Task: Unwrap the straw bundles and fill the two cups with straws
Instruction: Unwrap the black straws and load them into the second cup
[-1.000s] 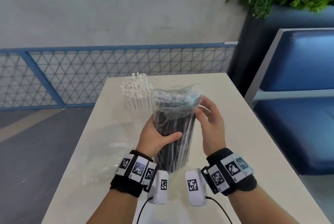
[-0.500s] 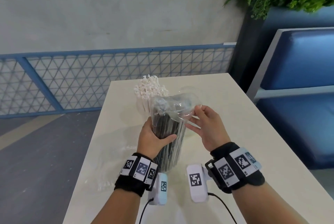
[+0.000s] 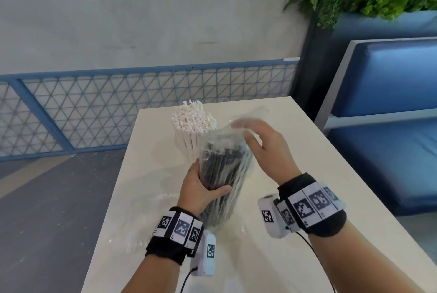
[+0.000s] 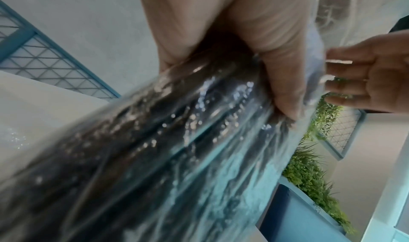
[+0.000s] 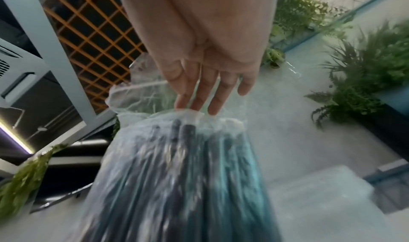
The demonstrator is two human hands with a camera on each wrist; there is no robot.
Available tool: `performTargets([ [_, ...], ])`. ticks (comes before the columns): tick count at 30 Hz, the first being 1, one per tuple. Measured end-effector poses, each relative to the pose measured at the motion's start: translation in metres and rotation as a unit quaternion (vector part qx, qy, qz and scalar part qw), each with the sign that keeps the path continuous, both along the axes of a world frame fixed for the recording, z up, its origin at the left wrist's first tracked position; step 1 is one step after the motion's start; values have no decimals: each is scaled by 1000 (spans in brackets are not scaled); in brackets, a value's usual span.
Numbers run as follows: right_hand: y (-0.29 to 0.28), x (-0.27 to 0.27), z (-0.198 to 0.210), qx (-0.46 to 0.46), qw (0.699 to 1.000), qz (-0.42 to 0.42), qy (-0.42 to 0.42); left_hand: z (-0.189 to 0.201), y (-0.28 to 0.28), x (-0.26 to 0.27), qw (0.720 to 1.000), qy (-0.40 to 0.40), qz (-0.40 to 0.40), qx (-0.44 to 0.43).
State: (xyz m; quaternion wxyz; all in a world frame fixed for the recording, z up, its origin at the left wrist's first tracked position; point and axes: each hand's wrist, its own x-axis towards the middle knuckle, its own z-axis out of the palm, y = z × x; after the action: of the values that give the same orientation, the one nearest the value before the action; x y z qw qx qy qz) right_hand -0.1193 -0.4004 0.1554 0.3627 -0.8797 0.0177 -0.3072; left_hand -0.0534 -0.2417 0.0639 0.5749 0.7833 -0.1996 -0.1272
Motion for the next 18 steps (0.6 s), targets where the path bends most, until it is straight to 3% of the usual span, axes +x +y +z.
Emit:
performTargets([
  [2,-7,9,12,-42,999,11,-7,1,-1,-2,1000,1,-18,7],
  [5,-19,20,30,-80,989,45,113,2,0,-3,1000,11,-5,-5],
  [7,-24,25,33,-133,967,70,206,-2,0,-1,1000,14,-1,-7],
  [10,-26,33,33,-246,923,106,275,-10,1,-1,1000,8,9,2],
  [14,-20,39,32,-281,898,157,300,-17,3,1,1000,20,23,0],
  [18,-10,45,21,-259,905,195,276,-17,7,5,998,50,31,-6],
])
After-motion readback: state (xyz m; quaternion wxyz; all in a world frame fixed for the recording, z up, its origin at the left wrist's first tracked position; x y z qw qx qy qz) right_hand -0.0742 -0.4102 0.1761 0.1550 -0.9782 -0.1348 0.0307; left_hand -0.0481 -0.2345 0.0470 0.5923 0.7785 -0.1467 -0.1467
